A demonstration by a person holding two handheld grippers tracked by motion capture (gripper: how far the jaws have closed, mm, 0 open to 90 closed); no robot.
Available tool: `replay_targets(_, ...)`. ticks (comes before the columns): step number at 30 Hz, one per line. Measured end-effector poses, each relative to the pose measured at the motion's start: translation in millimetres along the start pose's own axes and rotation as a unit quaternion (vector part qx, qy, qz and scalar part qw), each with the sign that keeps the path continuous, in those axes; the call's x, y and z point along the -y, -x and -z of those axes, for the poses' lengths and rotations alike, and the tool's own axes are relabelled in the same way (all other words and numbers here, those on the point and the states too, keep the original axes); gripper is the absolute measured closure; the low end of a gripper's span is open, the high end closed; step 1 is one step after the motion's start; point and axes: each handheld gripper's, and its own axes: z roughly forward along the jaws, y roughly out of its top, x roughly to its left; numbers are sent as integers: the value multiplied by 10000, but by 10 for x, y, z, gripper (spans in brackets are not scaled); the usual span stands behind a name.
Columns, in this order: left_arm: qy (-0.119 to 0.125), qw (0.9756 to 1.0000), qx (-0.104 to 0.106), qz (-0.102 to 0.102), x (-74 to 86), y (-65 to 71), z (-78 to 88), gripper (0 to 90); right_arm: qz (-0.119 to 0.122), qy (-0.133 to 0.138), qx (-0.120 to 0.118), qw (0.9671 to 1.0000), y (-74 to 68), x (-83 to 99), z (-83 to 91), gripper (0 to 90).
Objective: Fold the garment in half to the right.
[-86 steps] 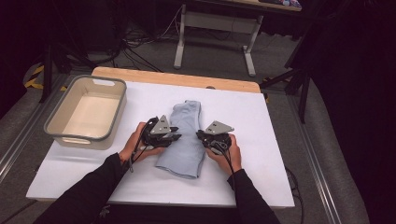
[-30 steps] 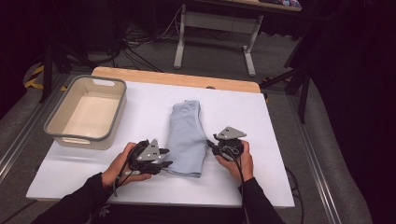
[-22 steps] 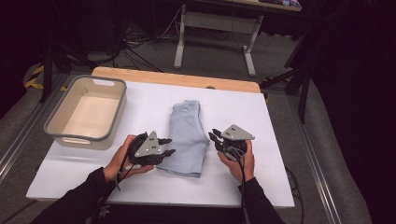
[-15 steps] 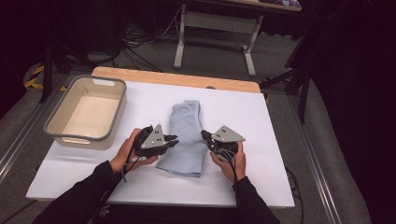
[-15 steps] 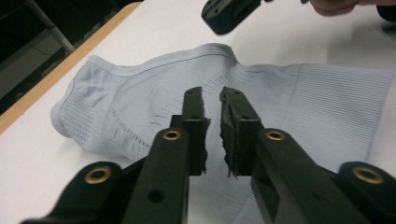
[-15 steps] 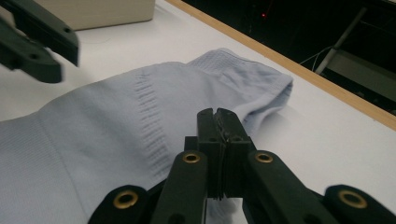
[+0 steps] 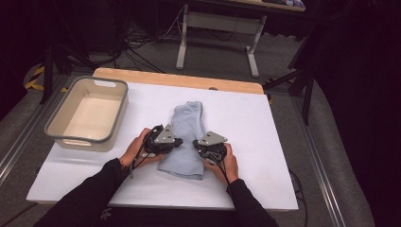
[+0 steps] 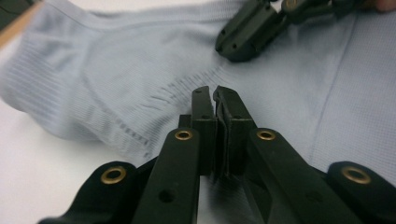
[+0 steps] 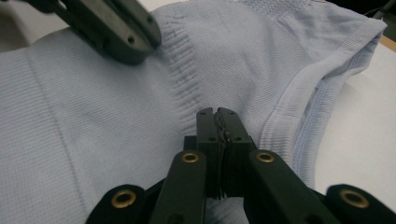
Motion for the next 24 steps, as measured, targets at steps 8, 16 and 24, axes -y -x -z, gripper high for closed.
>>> replay_targets(8, 50, 9994, 234, 231, 47, 36, -68, 888, 26, -83, 40, 10000, 1, 61, 16, 891)
replay_targets(16, 408, 9990, -200, 15, -73, 39, 88, 733, 36, -174, 94, 9998, 35, 73, 103, 884)
replay_targets(24, 625, 9938, -599, 698, -17, -206, 162, 564, -49, -269, 195, 9994, 109, 121, 167, 876)
